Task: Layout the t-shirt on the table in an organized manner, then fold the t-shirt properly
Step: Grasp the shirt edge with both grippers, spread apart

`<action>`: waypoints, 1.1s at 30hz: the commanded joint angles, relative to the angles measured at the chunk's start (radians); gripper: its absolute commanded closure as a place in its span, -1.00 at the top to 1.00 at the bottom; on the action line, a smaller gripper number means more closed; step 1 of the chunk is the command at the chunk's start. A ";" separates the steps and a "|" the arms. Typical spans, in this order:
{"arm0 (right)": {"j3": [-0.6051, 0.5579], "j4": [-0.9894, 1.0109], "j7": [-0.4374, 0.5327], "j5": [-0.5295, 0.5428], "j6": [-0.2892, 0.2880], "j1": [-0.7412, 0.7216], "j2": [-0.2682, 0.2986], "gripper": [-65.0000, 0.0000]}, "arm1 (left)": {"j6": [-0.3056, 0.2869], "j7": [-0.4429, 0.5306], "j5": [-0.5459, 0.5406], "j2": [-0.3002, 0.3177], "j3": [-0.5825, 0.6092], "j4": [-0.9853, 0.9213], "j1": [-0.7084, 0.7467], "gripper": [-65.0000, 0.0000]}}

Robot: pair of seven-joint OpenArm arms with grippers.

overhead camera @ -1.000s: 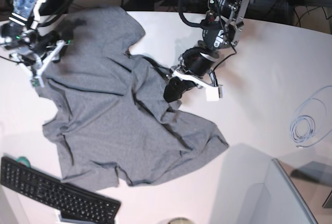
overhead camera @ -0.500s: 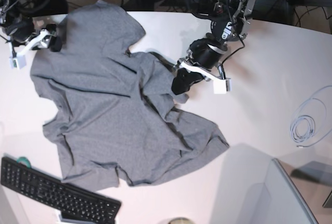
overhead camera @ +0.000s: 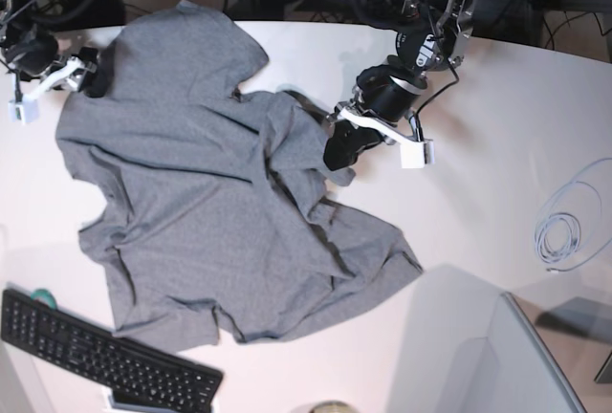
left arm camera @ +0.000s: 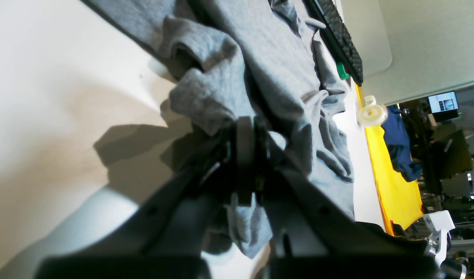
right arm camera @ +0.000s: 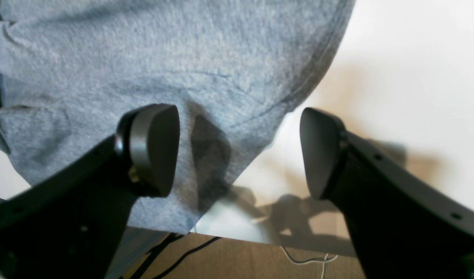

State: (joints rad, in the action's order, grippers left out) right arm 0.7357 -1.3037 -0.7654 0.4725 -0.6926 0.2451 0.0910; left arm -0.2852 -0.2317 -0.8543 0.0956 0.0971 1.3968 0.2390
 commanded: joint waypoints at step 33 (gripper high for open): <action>-0.041 -0.385 -0.111 0.007 -0.006 0.156 0.005 -0.99 | -0.016 0.016 -0.007 0.022 -0.669 0.356 0.406 -1.00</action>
State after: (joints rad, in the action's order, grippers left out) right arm 0.6895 -1.6714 -0.8909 0.4721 -0.6933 0.4046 0.0826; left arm -0.2962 -0.2432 -0.8501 0.1074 -0.5674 1.7363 0.6407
